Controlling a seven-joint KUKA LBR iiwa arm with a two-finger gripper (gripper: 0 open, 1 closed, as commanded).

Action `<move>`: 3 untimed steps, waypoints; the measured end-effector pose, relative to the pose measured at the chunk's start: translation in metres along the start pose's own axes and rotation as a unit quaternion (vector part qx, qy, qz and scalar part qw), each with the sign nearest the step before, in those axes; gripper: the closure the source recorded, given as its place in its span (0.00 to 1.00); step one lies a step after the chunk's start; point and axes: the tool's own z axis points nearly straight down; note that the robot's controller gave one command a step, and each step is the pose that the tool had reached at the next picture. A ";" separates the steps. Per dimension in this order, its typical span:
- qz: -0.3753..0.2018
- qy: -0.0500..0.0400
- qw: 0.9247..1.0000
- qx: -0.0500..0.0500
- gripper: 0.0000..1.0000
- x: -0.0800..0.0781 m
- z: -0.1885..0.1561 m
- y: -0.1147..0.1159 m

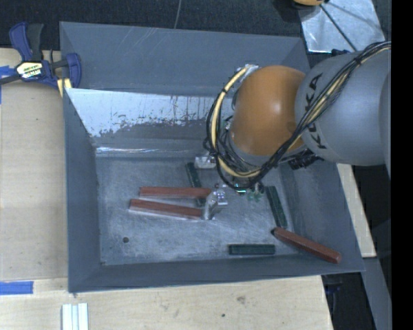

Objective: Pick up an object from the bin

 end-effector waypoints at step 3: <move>0.039 0.000 0.999 0.000 1.00 -0.002 -0.051 0.028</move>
Offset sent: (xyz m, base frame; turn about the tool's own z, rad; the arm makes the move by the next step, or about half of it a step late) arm 0.0000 0.0000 0.0000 0.0000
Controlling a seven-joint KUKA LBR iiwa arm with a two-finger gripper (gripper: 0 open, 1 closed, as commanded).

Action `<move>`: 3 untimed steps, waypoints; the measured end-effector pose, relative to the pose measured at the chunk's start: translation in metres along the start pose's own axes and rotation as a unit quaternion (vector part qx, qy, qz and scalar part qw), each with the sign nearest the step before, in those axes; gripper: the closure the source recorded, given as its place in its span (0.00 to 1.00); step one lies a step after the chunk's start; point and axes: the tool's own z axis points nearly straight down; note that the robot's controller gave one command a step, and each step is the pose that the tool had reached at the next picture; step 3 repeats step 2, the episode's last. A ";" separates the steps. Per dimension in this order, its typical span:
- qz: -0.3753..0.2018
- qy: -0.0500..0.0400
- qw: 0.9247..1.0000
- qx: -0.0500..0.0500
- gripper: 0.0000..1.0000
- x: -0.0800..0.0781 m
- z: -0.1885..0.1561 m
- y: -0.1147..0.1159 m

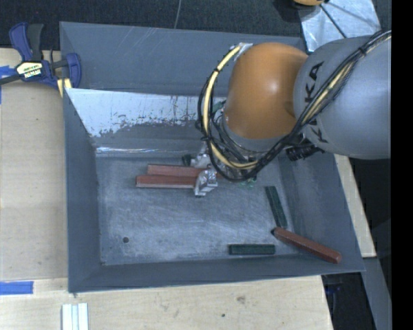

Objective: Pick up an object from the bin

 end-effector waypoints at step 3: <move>0.025 0.003 1.000 0.001 1.00 0.000 -0.046 -0.003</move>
Offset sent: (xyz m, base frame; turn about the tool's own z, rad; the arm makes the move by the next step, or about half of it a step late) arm 0.0041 -0.0108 0.2001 0.1993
